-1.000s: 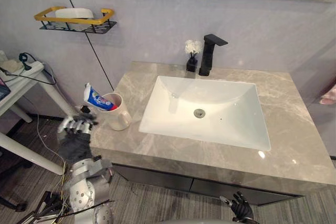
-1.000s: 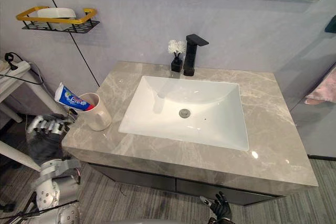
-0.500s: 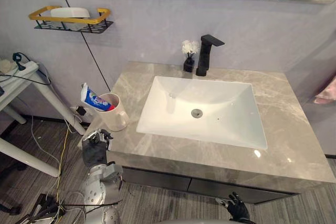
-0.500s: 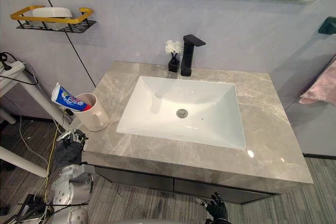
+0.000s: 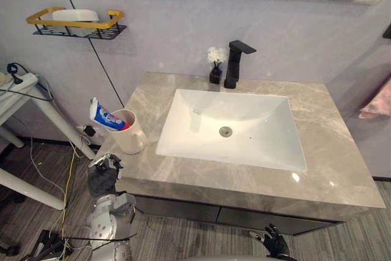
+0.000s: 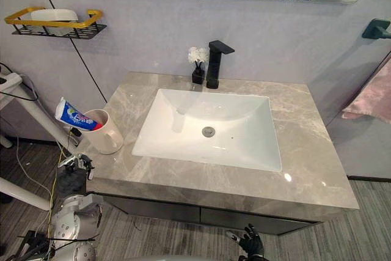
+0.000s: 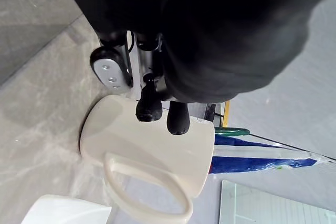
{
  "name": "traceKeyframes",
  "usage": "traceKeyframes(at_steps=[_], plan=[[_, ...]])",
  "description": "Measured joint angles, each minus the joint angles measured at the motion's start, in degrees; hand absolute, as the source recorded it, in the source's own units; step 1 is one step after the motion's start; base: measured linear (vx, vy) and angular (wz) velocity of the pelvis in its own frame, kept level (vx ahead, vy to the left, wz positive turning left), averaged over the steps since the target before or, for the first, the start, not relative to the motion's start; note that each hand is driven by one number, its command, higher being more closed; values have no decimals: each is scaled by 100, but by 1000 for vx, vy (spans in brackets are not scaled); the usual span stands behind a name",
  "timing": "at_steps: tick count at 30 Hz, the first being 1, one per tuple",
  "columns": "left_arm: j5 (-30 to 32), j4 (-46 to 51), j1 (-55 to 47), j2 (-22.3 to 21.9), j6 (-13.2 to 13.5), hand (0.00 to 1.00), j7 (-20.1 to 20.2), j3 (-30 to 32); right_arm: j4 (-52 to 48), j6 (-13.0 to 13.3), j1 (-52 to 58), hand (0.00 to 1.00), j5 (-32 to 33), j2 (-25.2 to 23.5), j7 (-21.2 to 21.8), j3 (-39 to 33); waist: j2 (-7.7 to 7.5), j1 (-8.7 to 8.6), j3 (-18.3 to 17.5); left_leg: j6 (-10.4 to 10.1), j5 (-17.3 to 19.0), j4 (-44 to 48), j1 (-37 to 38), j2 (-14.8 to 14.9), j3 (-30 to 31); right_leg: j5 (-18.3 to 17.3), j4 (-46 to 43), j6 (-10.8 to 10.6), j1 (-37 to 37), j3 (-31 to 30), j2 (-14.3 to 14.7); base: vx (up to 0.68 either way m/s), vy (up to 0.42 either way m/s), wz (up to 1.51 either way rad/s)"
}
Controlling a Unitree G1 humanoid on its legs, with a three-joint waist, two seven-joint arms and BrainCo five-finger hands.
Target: Organize washtable
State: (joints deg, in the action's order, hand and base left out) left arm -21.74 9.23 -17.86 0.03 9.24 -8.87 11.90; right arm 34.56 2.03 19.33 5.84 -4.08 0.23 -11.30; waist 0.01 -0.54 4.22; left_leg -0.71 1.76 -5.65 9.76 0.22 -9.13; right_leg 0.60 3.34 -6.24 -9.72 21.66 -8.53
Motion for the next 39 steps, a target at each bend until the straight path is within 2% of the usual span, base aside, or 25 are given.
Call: traceKeyframes(at_steps=[6,12,23,28,39], plan=[[15,-521,352,261,-21,100,1,-13,-1,0,-51,0,-89,12,3,125,-10,-4,-15,-4,-1,-7,10,54,-109,66,109,33,3,-83,51,-43,-35,-10],[19,-649,513,329,-25,100,0,-14,0,-1,-93,0,-99,18,3,143,-10,-18,-21,-12,-3,-8,32,73,-173,136,221,61,7,-136,90,-18,-24,-6],[218,-868,680,745,-29,100,-8,31,0,-1,-139,0,-146,38,4,141,-30,-19,-16,-13,-1,-10,7,71,-225,155,225,60,90,-182,88,-45,-24,-2],[222,-1027,794,776,-39,100,-14,229,0,-2,-144,0,-148,110,6,136,-38,-17,-12,-18,3,-10,-2,71,-302,183,227,59,108,-271,90,-29,-20,-8],[221,-1089,821,874,-65,100,-17,222,0,-2,-133,0,-194,116,7,135,-55,-18,-17,-18,3,-11,5,70,-354,205,229,57,129,-317,89,-45,-27,-3]])
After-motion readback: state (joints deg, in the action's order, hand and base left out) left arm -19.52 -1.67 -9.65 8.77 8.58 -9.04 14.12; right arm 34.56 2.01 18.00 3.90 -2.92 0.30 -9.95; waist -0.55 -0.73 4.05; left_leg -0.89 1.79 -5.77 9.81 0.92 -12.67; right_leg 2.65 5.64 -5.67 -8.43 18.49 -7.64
